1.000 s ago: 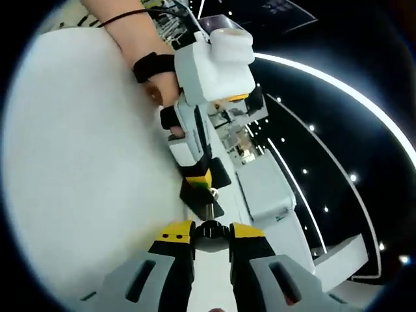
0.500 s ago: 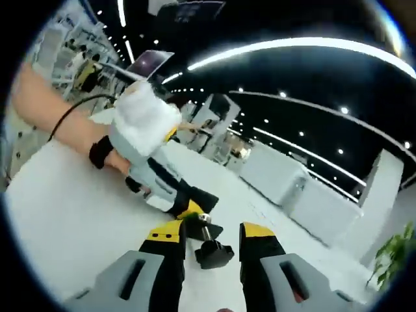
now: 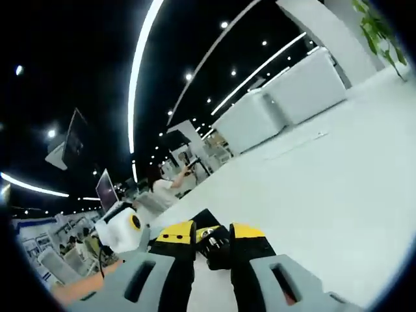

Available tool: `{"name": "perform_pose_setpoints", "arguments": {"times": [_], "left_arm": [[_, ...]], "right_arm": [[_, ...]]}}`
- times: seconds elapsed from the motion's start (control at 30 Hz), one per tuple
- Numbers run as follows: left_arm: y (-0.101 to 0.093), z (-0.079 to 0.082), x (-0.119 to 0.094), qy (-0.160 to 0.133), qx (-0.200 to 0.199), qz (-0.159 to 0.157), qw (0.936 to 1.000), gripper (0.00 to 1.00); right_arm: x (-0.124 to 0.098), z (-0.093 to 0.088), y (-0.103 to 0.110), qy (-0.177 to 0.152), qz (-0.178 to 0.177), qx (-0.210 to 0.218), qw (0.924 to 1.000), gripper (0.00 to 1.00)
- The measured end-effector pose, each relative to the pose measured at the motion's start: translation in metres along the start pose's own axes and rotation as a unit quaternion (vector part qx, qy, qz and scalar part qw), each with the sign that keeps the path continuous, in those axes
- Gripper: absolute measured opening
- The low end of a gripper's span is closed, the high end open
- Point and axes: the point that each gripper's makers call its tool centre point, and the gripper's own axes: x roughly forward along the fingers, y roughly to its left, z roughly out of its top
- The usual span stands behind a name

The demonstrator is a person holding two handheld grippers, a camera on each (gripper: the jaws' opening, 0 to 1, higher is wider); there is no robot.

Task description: Clamp the fixed fixture on the desktop, loosen the retaining clip, secure it to the edge of the desk, and tighten the retaining clip.

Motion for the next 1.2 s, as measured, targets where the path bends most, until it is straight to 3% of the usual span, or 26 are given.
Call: {"name": "perform_pose_setpoints", "arguments": {"times": [0.13,0.23,0.4,0.6,0.8,0.97,1.1,1.2], "left_arm": [[0.0,0.0,0.0,0.0,0.0,0.0,1.0,0.08],[0.0,0.0,0.0,0.0,0.0,0.0,1.0,0.08],[0.0,0.0,0.0,0.0,0.001,0.0,1.0,0.08],[0.0,0.0,0.0,0.0,0.001,0.0,1.0,0.08],[0.0,0.0,0.0,0.0,0.002,0.0,1.0,0.08],[0.0,0.0,0.0,0.0,0.001,0.001,1.0,0.08],[0.0,0.0,0.0,0.0,0.001,0.001,1.0,0.08],[0.0,0.0,0.0,0.001,0.001,0.002,1.0,0.08]], "right_arm": [[0.005,-0.008,-0.007,0.016,-0.008,0.007,0.9998,0.21],[0.004,-0.02,0.003,0.033,-0.001,-0.005,0.9995,0.21],[0.006,-0.029,-0.001,0.051,-0.014,-0.028,0.9982,0.21],[0.006,-0.029,-0.001,0.051,-0.015,-0.023,0.9983,0.21],[0.005,-0.031,0.003,0.047,-0.012,-0.052,0.9975,0.19],[0.004,-0.031,0.007,0.04,-0.009,-0.105,0.9936,0.19],[0.006,-0.03,0.007,0.044,-0.012,-0.195,0.9797,0.19],[0.008,-0.031,0.008,0.045,-0.013,-0.23,0.972,0.19]]}}
